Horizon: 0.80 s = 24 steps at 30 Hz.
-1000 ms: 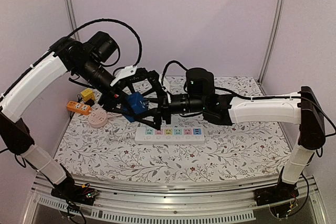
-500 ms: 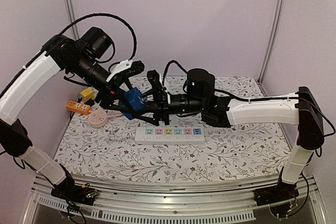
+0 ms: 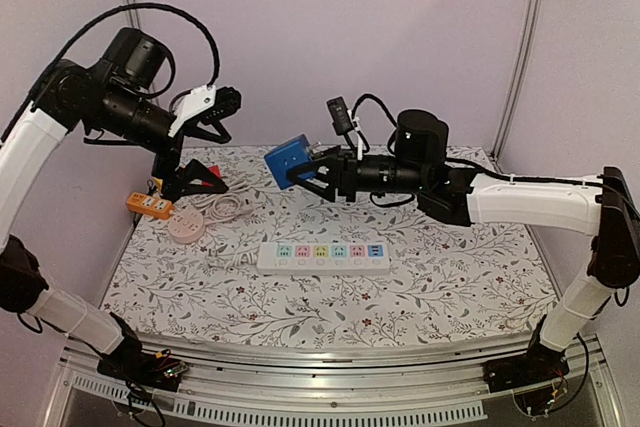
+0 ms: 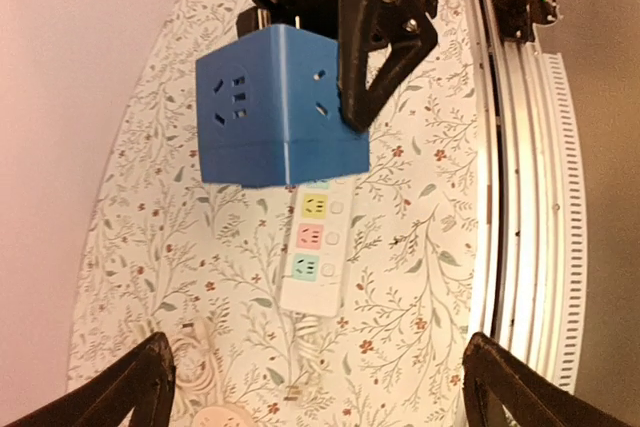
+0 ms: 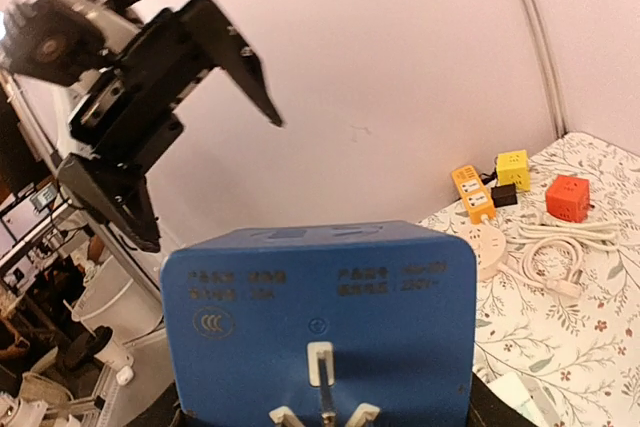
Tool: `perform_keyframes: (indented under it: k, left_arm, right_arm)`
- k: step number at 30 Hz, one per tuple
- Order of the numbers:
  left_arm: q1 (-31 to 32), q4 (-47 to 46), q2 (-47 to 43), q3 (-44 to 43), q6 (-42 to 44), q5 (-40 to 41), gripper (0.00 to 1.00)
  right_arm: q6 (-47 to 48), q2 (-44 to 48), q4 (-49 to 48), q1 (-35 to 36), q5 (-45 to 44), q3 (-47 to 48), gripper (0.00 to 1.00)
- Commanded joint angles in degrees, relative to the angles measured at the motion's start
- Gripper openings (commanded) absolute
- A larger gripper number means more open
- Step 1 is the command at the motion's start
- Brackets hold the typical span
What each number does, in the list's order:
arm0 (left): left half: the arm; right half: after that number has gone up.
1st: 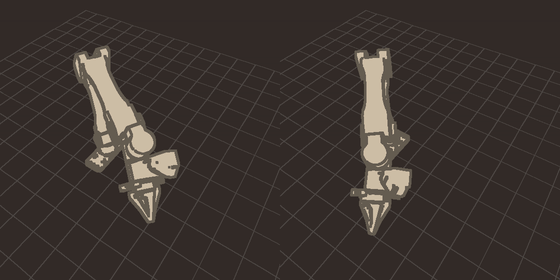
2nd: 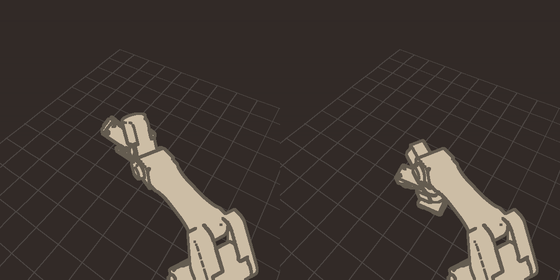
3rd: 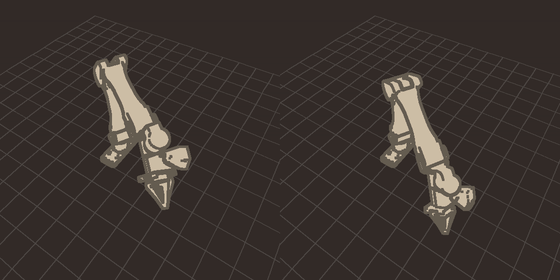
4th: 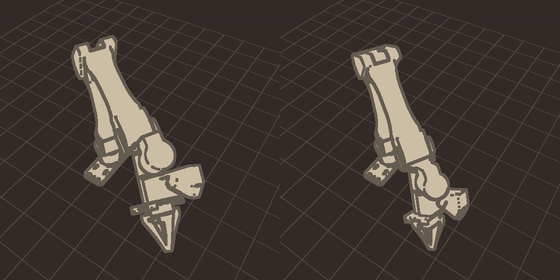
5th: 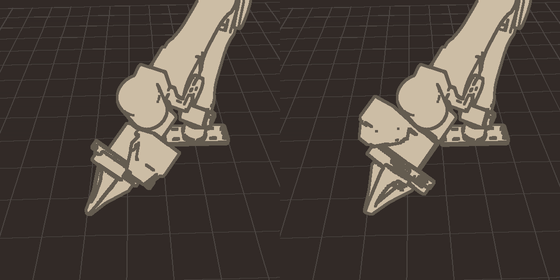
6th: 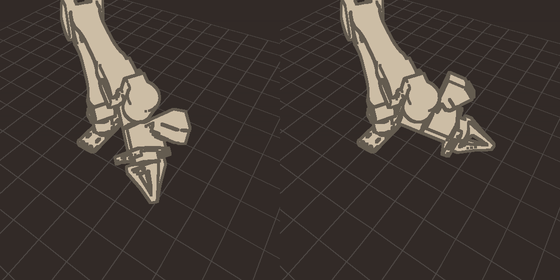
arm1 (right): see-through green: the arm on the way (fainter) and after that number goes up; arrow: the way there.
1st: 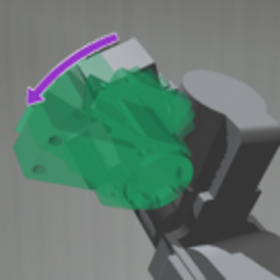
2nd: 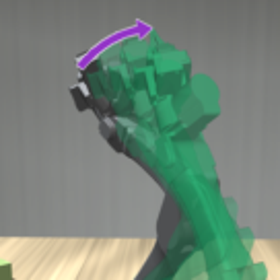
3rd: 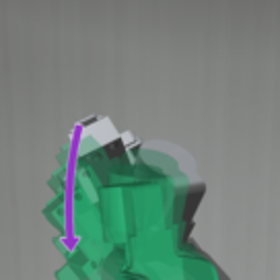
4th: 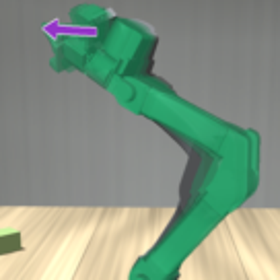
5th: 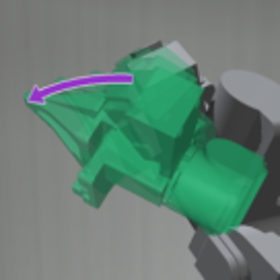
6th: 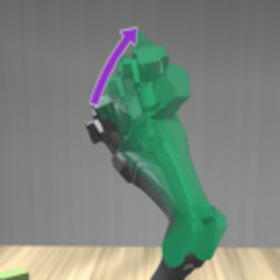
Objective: Insert the plug
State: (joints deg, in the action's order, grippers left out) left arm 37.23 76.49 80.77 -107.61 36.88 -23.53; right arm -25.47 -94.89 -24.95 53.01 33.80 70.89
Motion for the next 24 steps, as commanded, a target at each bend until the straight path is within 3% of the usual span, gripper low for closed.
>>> perform_keyframes:
  k: [1,4,8,10,14,18,24]
  left_arm:
    - [-0.3,2.4,-8.9,3.2,6.8,11.8,0.99]
    - [0.1,-8.1,-17.1,13.4,11.9,13.8,1.00]
    - [2.9,-34.4,-27.8,32.5,18.3,13.3,0.99]
    - [4.4,-41.8,-28.9,37.3,18.9,11.3,1.00]
    - [7.1,-48.8,-25.9,38.7,13.9,8.3,0.99]
    - [8.0,-58.5,-24.9,42.6,14.5,5.3,1.00]
    - [8.7,-62.6,-22.3,44.5,15.4,2.6,0.99]
  right_arm:
    - [-14.3,2.9,1.1,-0.3,-8.8,-0.7,0.00]
    - [-17.5,2.5,-0.7,0.4,-10.0,0.1,0.00]
    - [-18.0,2.2,-3.1,1.5,-8.4,1.6,0.00]
    - [-17.9,2.1,-3.2,1.9,-7.8,2.0,0.00]
    - [-15.6,3.6,-3.2,2.8,-8.9,0.9,0.00]
    - [-13.7,4.6,-3.2,3.7,-8.2,0.8,0.00]
    - [-11.7,5.1,-3.1,4.0,-4.6,0.6,0.00]
